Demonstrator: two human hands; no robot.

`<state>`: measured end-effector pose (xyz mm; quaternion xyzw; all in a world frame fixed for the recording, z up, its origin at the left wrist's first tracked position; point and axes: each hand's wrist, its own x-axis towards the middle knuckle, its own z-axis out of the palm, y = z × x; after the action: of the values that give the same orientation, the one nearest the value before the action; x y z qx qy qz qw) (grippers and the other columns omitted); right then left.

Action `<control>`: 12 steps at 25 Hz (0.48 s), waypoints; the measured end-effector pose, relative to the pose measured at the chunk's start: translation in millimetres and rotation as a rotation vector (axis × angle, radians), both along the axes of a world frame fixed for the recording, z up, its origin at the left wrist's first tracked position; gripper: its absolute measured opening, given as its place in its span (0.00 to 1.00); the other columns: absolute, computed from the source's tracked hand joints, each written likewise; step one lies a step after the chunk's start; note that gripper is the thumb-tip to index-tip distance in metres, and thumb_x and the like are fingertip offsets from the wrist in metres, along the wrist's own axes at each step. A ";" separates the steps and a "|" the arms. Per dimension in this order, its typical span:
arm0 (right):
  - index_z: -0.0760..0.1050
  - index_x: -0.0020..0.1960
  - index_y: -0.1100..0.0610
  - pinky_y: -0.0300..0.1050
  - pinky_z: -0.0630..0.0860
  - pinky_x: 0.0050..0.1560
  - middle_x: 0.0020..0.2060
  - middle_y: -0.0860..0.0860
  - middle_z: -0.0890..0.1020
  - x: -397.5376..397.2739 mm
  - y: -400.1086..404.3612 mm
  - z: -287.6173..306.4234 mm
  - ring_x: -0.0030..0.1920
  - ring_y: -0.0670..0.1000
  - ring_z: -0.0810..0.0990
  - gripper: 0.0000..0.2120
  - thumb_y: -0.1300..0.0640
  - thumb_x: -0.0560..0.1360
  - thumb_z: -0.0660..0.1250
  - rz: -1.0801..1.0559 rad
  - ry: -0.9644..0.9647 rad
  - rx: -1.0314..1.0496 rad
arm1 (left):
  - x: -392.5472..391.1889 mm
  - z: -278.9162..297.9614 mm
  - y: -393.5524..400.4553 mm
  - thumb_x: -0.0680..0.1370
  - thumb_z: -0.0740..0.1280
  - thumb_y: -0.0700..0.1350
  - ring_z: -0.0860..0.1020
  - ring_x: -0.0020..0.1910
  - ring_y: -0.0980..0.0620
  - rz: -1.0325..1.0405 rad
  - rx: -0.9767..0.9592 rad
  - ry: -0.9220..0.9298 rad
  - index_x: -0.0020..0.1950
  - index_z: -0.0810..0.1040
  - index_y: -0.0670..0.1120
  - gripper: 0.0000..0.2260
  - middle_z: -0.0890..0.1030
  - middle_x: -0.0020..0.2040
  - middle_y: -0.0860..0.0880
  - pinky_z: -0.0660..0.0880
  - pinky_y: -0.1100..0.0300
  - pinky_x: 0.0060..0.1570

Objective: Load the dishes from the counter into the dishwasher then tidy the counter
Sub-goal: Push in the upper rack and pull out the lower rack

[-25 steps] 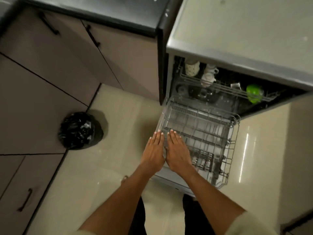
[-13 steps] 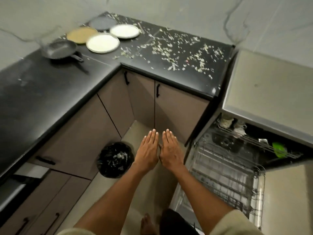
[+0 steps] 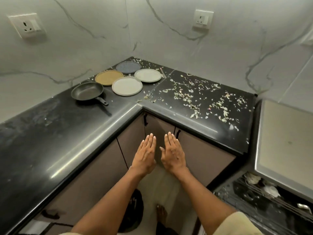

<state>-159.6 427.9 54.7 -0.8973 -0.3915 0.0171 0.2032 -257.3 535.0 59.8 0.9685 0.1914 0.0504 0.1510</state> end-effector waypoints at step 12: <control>0.53 0.81 0.60 0.45 0.43 0.79 0.80 0.56 0.56 212.3 135.6 12.6 0.81 0.52 0.51 0.30 0.50 0.83 0.57 -0.015 0.006 -0.041 | 217.3 7.1 144.8 0.77 0.56 0.35 0.41 0.80 0.50 0.019 0.008 -0.031 0.80 0.41 0.42 0.36 0.42 0.81 0.44 0.40 0.55 0.78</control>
<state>52.7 563.5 67.3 -0.9041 -0.3838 0.0264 0.1860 -40.0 679.8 67.0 0.9663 0.1983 0.0678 0.1494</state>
